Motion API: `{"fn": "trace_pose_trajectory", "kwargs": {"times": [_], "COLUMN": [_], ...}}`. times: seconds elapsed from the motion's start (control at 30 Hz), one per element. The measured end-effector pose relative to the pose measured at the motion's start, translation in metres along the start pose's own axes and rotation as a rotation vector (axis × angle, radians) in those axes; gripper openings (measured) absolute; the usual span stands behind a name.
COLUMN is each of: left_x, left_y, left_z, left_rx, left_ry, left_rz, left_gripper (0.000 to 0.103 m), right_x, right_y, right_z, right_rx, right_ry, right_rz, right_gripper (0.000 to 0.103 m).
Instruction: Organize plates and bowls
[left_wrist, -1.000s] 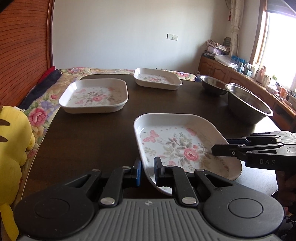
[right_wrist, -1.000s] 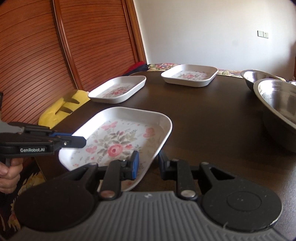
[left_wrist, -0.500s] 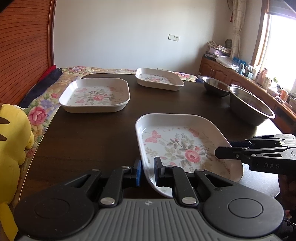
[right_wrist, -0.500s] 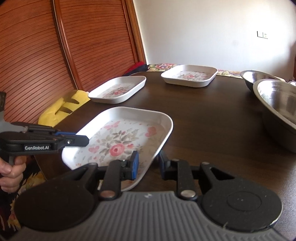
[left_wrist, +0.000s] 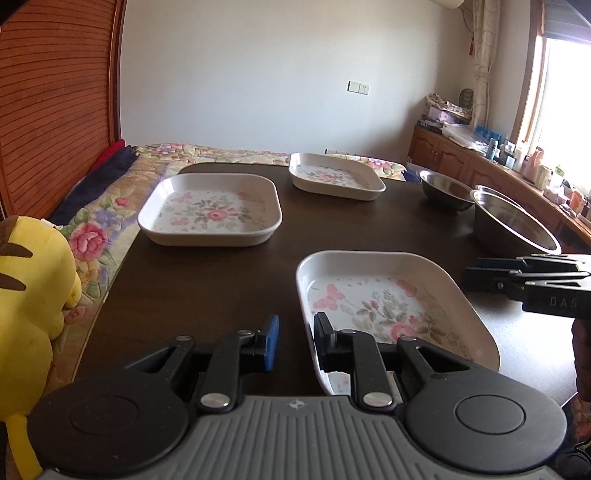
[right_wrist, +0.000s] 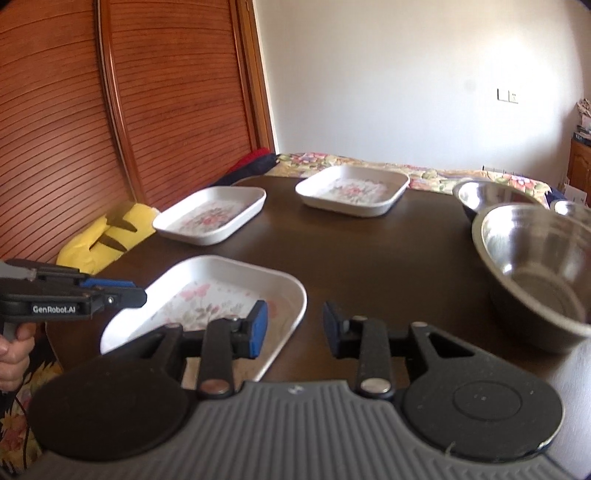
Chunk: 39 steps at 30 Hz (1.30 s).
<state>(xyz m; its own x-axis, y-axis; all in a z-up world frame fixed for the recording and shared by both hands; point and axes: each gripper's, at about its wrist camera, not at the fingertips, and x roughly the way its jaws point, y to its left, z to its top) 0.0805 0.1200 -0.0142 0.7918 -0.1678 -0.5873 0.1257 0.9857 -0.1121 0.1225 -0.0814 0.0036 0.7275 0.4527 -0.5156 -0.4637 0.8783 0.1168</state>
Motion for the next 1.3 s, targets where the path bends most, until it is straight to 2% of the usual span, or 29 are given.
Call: {"fn": "trace_pose_trajectory", "kwargs": {"times": [0.3, 0.8, 1.3], "left_x": [0.0, 0.018, 0.04], "left_y": [0.011, 0.052, 0.09], "left_z": [0.016, 0.047, 0.071], "left_rx": [-0.002, -0.02, -0.028], "left_ry": [-0.036, -0.065, -0.091], "left_rz": [0.022, 0.07, 0.105], "left_gripper": [0.023, 0.023, 0.041], "right_x": [0.014, 0.056, 0.109], "right_y": [0.006, 0.029, 0.054], "right_z": [0.024, 0.06, 0.086], "right_rx": [-0.053, -0.126, -0.158], "right_ry": [-0.024, -0.004, 0.053], "right_rz": [0.025, 0.071, 0.121], "right_gripper": [0.035, 0.035, 0.038]}}
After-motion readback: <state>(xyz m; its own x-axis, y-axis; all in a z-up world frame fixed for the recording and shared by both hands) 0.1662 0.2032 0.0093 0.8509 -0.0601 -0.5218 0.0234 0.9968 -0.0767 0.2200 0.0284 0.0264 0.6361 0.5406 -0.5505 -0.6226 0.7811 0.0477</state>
